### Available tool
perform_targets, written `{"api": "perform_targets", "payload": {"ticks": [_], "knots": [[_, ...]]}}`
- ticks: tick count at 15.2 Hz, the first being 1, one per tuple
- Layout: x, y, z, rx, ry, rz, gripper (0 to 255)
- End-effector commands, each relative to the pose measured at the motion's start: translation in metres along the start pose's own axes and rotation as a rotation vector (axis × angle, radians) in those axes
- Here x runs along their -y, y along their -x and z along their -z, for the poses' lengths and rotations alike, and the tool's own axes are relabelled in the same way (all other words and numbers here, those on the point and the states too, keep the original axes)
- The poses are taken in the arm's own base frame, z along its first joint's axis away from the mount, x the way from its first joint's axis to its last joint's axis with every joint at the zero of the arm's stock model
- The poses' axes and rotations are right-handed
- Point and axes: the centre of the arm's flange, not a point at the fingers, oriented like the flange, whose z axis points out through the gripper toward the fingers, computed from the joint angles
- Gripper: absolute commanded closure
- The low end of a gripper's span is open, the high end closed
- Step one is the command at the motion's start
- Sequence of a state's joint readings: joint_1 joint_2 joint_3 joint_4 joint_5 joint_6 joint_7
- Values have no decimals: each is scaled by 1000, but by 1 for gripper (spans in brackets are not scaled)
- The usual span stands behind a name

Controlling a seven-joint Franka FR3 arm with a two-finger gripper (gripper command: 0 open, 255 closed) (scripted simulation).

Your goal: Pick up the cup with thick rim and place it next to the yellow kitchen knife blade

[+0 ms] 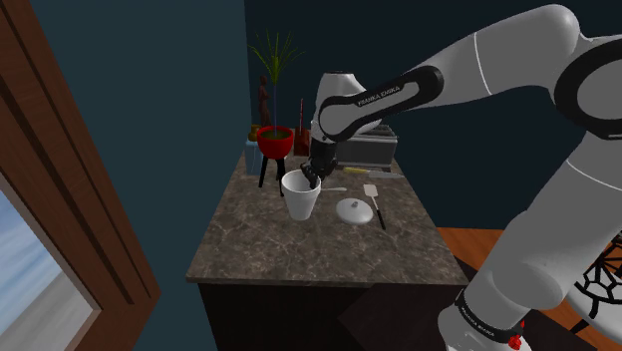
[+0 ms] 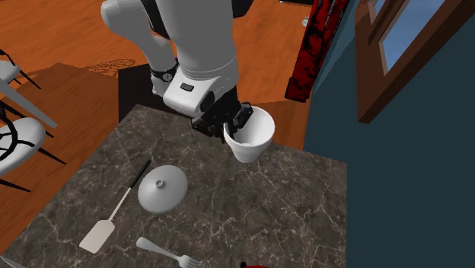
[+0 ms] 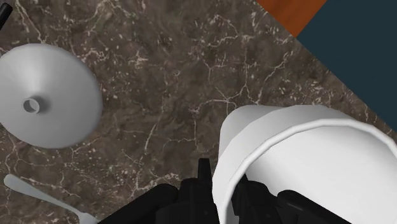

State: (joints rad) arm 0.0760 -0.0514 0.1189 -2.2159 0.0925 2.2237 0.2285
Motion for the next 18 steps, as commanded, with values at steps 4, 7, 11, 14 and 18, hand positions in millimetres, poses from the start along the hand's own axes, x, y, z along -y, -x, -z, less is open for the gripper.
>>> {"api": "perform_targets", "payload": {"ticks": [4, 7, 11, 14, 18], "knots": [[2, -1, 27, 0, 0, 0, 255], [3, -2, 43, 0, 0, 0, 255], [5, -3, 64, 0, 0, 0, 255], [-5, -10, 70, 0, 0, 0, 255], [-49, -40, 73, 0, 0, 0, 255]]}}
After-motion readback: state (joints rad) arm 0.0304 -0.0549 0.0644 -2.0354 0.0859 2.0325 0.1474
